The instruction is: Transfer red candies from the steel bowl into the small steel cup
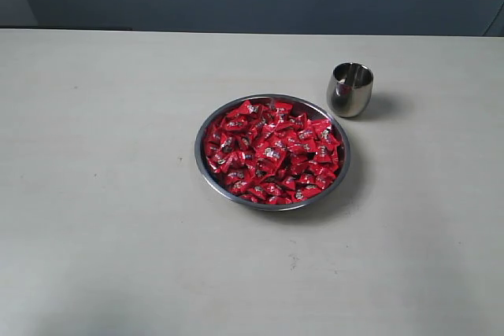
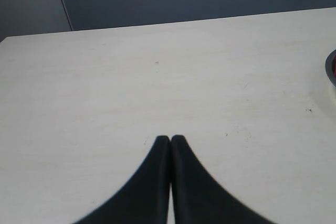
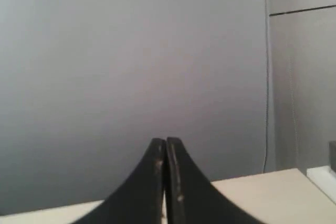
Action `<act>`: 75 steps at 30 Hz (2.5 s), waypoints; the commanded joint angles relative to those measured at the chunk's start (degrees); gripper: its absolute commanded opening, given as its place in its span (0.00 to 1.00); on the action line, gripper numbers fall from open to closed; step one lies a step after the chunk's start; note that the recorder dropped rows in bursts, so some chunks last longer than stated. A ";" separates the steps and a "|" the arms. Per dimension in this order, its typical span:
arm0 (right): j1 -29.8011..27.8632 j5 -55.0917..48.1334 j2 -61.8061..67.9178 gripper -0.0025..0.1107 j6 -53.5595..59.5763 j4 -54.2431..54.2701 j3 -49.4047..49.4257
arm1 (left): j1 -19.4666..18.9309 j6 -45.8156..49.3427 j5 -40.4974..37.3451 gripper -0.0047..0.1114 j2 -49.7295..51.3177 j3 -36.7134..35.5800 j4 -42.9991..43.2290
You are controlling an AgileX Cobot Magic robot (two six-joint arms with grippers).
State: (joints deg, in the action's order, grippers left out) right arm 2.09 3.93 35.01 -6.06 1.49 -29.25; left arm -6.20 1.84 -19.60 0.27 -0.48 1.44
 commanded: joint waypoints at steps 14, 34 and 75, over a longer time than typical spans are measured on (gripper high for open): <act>18.05 -0.25 38.53 0.02 -0.09 -17.66 -14.82 | 0.02 -0.15 0.46 0.04 -0.27 0.48 0.11; 35.37 -40.34 69.53 0.40 7.94 -1.13 -41.83 | 0.02 -0.15 0.46 0.04 -0.27 0.48 0.11; 40.70 -45.64 85.47 0.14 11.87 0.34 -53.04 | 0.02 -0.15 0.46 0.04 -0.27 0.48 0.11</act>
State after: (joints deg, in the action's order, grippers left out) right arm 42.71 -41.96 120.61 5.42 3.37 -81.87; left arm -6.20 1.84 -19.60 0.27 -0.48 1.44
